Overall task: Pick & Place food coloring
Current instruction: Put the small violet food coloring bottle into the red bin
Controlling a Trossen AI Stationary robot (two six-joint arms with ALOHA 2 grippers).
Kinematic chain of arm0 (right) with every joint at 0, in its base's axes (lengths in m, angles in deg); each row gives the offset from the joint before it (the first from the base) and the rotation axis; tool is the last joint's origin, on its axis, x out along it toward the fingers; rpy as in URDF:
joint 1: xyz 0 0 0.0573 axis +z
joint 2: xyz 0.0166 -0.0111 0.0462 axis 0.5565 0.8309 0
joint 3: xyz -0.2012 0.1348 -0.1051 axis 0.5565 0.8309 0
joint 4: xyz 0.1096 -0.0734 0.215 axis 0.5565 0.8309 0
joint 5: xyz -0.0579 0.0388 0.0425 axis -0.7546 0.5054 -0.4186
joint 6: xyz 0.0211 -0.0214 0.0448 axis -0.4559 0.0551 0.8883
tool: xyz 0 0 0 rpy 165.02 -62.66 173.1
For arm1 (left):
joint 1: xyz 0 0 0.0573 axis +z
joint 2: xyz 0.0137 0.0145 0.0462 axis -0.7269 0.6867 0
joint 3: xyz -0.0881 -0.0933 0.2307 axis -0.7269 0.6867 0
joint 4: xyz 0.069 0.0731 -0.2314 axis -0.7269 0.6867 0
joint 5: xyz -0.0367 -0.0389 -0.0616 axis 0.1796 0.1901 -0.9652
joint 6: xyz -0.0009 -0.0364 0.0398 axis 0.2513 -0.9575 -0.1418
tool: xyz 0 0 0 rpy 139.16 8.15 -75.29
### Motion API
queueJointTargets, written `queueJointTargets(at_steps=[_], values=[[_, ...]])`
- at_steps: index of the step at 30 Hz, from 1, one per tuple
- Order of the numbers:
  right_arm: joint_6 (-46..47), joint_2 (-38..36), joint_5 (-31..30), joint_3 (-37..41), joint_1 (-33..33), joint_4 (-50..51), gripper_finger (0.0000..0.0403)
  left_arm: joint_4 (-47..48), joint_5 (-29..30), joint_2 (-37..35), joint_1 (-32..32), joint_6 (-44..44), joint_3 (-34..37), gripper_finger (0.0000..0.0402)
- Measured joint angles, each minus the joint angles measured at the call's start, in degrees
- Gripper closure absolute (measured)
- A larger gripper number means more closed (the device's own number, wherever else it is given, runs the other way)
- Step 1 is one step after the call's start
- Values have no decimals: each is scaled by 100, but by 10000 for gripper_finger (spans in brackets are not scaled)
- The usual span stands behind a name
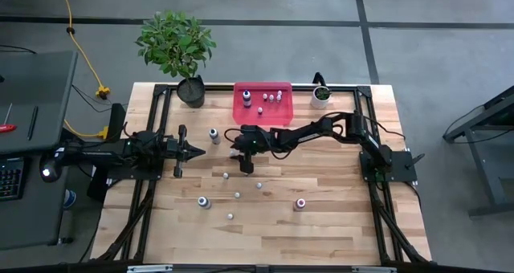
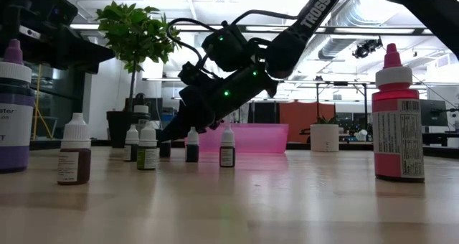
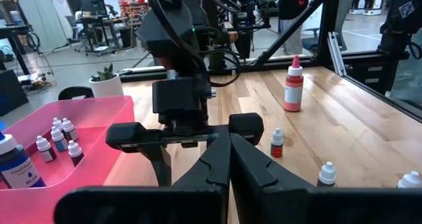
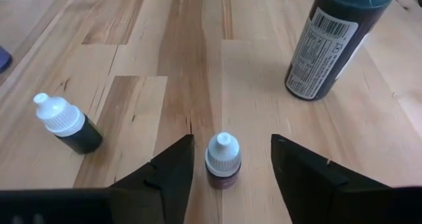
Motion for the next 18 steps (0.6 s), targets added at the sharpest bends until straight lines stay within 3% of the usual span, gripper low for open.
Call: queueJointTargets(at_steps=[18], values=[[0,-2,-94,0,-4,-2,342,1,0,1,-1,1,0,401]])
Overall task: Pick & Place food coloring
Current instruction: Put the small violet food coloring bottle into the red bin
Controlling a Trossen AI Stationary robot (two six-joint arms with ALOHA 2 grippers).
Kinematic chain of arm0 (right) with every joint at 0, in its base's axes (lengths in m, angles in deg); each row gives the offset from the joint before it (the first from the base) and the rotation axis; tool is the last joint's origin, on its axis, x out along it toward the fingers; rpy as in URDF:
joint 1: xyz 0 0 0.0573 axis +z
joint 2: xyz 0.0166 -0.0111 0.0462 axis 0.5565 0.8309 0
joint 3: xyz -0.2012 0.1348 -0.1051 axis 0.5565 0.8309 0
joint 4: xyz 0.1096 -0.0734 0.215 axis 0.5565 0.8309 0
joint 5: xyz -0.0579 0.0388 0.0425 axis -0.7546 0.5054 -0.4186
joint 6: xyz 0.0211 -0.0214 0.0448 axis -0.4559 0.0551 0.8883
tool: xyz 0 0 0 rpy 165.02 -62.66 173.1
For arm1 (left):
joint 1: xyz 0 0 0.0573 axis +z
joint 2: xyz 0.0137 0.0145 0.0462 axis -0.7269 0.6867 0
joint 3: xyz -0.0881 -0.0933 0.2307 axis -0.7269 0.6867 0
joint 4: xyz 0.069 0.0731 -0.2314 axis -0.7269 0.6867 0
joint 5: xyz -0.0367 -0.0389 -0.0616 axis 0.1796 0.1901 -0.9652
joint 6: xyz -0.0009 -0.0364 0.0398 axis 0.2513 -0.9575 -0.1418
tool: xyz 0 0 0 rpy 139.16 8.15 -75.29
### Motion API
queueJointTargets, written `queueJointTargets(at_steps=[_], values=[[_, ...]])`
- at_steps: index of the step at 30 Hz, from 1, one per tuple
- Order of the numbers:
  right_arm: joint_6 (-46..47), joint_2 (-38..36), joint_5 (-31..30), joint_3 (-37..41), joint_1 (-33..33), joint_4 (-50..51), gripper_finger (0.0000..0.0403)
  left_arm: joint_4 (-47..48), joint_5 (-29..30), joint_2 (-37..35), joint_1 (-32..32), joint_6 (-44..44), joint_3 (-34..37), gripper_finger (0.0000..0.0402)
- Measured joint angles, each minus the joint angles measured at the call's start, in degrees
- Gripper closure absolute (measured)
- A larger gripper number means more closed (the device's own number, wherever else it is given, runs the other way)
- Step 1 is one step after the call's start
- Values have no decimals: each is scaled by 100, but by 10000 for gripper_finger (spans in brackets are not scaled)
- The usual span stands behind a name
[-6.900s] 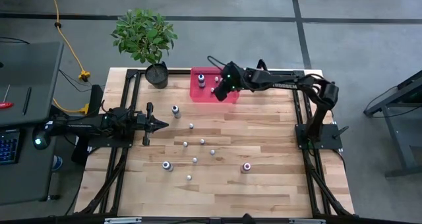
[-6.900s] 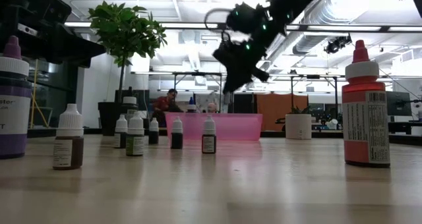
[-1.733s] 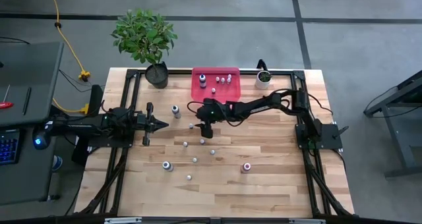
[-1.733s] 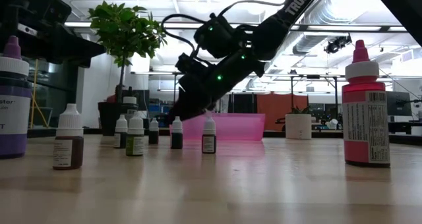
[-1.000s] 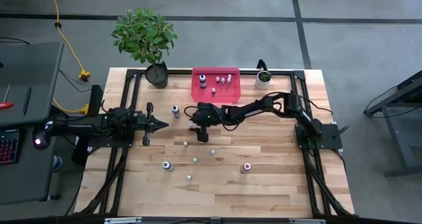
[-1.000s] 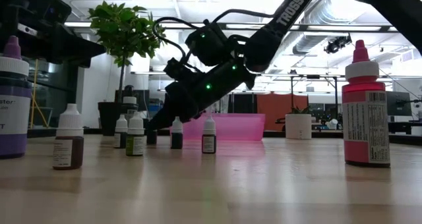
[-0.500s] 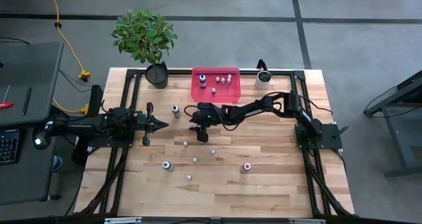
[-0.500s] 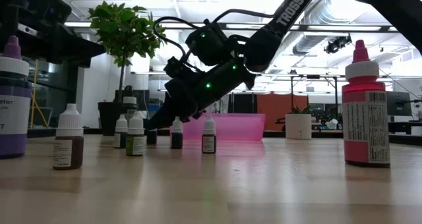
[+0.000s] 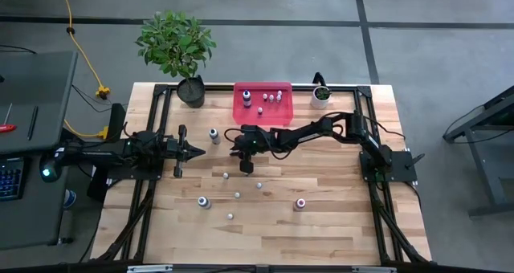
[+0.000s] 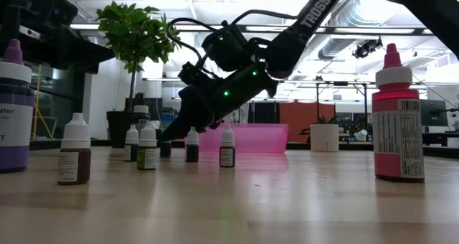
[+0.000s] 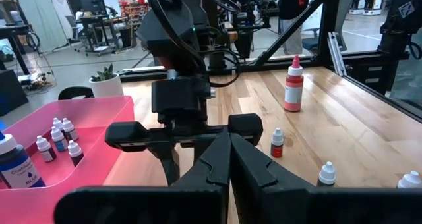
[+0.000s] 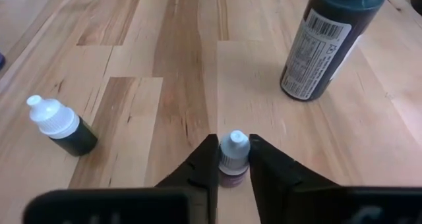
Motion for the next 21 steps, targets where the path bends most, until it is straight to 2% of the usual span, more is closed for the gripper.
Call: queueJointTargets(at_steps=[3,21], values=[[0,-2,-2,0,0,-1,357,-1,0,-1,0,0,0,401],[-17,-237,-199,-144,-145,84,357,1,0,-1,0,-1,0,401]])
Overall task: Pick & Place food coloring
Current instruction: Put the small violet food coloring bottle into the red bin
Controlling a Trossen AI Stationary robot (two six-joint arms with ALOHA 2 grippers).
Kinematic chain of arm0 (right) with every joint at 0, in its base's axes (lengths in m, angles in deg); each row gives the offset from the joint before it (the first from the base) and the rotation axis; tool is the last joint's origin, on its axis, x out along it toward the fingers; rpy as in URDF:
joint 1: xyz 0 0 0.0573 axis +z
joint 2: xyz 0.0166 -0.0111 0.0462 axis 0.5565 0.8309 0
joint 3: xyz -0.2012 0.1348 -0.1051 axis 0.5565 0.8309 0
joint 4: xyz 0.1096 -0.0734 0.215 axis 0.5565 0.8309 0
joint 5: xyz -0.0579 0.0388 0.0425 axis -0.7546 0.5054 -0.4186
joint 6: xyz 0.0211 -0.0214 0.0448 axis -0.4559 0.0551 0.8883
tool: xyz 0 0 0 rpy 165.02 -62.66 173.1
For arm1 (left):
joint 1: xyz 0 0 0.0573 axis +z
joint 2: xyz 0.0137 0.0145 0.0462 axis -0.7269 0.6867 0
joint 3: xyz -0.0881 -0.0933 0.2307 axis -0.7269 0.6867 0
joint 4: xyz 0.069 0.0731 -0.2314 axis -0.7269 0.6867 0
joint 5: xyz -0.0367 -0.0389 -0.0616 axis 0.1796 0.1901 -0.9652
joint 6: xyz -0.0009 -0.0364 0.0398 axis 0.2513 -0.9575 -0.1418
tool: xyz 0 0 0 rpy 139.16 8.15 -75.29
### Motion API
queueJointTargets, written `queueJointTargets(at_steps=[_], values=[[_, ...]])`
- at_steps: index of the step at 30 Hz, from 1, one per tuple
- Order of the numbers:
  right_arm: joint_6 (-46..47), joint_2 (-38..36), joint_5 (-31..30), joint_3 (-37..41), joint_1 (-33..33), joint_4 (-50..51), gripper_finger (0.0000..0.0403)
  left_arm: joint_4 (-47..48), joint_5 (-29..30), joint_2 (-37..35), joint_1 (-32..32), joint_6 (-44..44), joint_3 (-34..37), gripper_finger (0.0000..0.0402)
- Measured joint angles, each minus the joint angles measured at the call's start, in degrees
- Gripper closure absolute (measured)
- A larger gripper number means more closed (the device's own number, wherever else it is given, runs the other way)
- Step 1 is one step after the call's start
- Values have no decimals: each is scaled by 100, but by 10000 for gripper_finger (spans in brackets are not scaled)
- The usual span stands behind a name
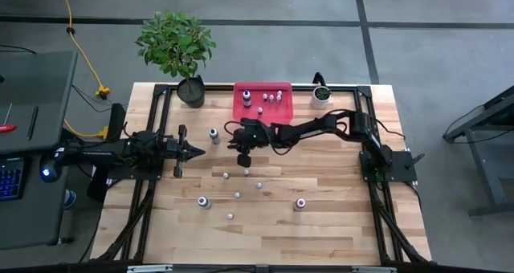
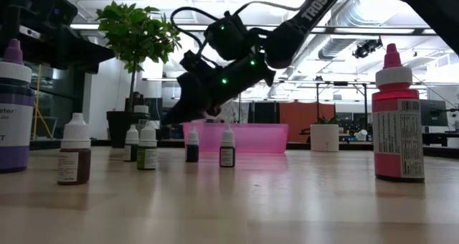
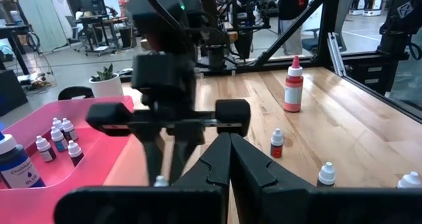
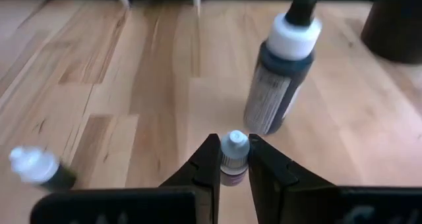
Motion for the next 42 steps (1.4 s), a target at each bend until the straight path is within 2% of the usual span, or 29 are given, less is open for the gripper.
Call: queueJointTargets(at_steps=[10,19,24,38,42], values=[[-27,-87,-91,-429,-86,319,357,0,0,0,2,2,0,401],[91,-662,-399,-569,-224,1277,357,0,-2,0,0,0,0,401],[616,-964,-576,-560,-411,1823,357,-2,-18,1,0,2,-1,401],[2218,-1476,-1911,-549,-916,3178,357,0,-9,2,0,2,0,401],[2389,-1503,-2301,-549,-1040,3704,357,0,-5,2,0,0,0,401]])
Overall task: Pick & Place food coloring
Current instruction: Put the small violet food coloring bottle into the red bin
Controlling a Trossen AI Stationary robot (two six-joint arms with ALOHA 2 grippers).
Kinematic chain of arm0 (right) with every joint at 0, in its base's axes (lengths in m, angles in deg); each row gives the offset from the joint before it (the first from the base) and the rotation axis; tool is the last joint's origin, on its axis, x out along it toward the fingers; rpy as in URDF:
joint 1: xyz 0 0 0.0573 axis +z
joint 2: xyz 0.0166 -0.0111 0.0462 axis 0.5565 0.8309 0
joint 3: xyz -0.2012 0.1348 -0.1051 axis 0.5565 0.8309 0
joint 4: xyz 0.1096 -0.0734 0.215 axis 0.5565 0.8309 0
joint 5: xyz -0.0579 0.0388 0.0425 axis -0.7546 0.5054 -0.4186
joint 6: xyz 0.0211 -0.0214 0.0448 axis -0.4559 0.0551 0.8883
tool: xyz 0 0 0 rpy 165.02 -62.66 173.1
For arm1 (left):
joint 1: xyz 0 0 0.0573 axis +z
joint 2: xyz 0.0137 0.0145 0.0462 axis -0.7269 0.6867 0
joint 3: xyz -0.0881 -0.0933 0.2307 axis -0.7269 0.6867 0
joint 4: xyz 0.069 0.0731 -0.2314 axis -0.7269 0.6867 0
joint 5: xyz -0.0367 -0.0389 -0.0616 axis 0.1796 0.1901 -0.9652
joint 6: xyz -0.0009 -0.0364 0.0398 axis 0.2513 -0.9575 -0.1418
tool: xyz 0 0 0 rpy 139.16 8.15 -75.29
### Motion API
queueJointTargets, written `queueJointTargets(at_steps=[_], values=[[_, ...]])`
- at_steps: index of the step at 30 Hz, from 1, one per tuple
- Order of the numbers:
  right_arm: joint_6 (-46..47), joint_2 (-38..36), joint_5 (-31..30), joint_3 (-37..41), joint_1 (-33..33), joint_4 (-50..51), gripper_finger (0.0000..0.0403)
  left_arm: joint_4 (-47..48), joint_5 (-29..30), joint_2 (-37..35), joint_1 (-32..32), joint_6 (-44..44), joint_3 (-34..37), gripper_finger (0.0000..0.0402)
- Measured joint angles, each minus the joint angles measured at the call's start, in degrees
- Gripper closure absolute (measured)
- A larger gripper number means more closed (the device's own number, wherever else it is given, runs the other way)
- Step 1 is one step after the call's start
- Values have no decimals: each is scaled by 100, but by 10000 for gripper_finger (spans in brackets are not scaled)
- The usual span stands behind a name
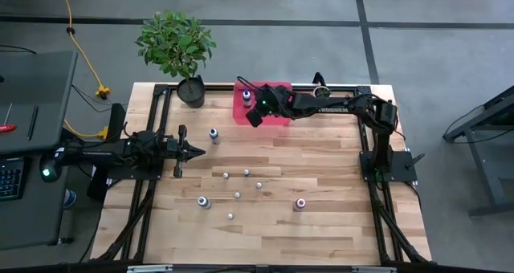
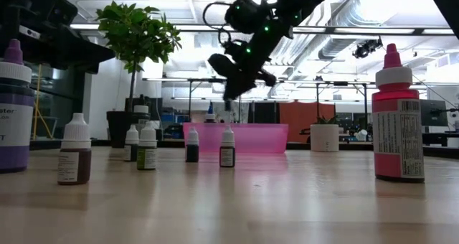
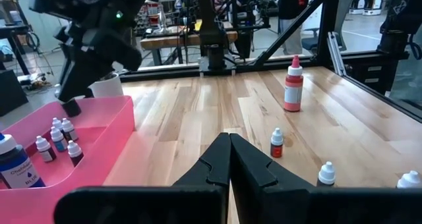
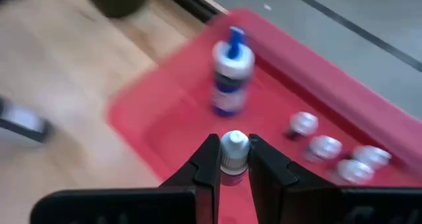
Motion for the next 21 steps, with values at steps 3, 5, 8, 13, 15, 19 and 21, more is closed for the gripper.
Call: queueJointTargets(at_steps=[3,5,8,13,15,19,21], values=[[4,-25,-225,2,-128,232,357,0,1,-2,0,2,0,401],[15,-57,-280,140,-204,119,357,0,-1,0,1,1,0,401],[337,-107,-184,598,-327,-410,357,0,-2,-2,0,2,-2,401],[537,-145,-28,1178,-471,-1013,357,0,1,-1,2,2,0,401],[540,-157,-71,1308,-517,-1154,357,0,1,0,1,2,0,401],[538,-157,-145,1655,-585,-1742,357,0,1,-1,0,2,0,401],[538,-157,-334,1805,-586,-1972,357,0,1,1,0,2,0,401]])
